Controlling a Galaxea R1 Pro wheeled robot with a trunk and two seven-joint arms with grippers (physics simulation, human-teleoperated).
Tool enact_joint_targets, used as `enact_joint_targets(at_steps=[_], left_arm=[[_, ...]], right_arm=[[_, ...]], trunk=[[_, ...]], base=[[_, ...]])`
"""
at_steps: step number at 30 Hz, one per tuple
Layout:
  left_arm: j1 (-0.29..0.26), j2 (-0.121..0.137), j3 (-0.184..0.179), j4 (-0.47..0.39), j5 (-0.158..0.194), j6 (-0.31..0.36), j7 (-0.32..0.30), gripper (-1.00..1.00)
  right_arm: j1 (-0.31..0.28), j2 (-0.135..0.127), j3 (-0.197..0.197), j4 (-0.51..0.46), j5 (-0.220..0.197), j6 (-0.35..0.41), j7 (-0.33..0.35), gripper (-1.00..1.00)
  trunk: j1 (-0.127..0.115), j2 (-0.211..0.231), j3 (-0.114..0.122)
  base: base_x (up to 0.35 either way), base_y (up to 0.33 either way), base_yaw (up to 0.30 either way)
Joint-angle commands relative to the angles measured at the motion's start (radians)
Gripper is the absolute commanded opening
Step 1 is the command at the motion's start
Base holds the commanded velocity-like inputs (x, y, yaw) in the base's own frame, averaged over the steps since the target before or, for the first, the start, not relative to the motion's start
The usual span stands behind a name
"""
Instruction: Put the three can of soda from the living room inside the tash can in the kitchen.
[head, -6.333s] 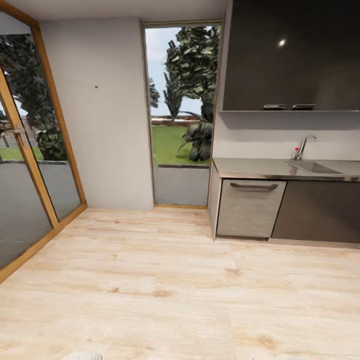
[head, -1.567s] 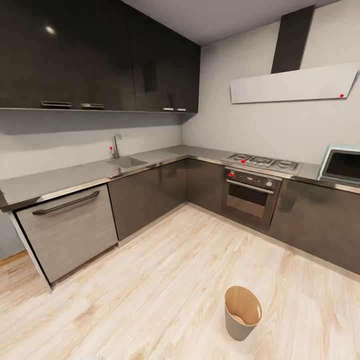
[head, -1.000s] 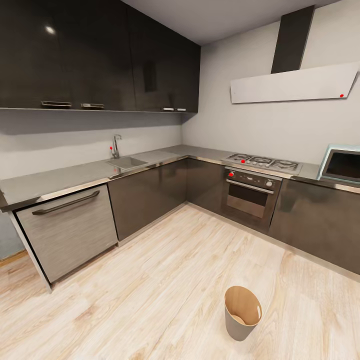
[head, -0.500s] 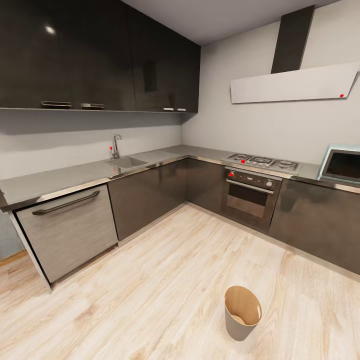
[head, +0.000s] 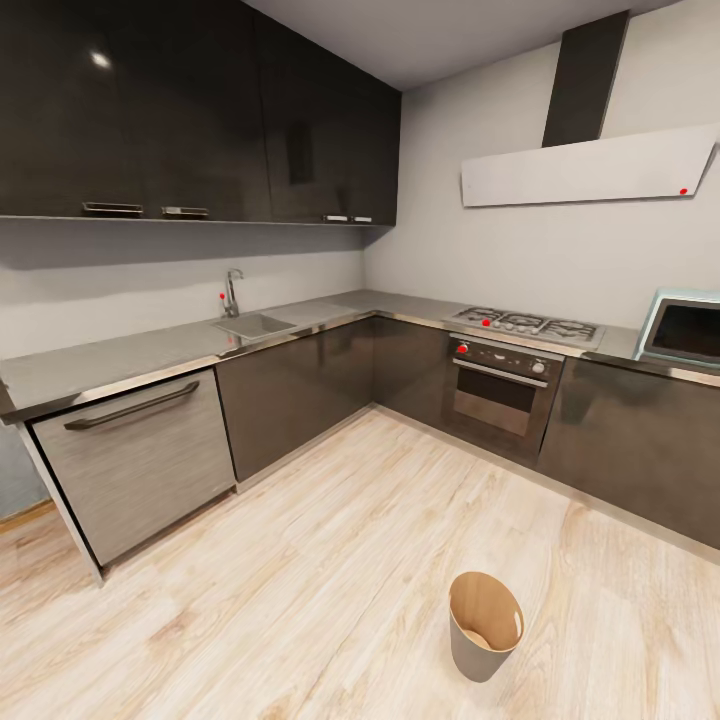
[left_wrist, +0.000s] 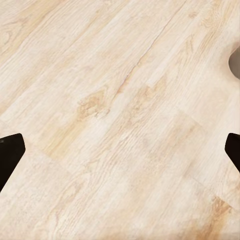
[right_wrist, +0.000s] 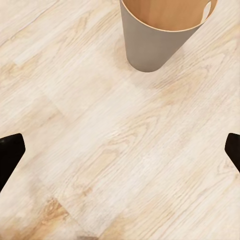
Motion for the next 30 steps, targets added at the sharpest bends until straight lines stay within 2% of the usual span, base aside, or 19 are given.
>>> enact_joint_targets(at_steps=[1, 30], left_arm=[[0.0, 0.0, 0.0, 0.0, 0.0, 0.0, 0.0, 1.0], [0.0, 0.0, 0.0, 0.0, 0.0, 0.0, -0.002, 1.0]], right_arm=[[0.0, 0.0, 0.0, 0.0, 0.0, 0.0, 0.0, 1.0], [0.0, -0.001, 0.002, 0.002, 0.0, 0.0, 0.0, 1.0]], trunk=[[0.0, 0.0, 0.0], [0.0, 0.0, 0.0]], base=[[0.0, 0.0, 0.0], [0.0, 0.0, 0.0]])
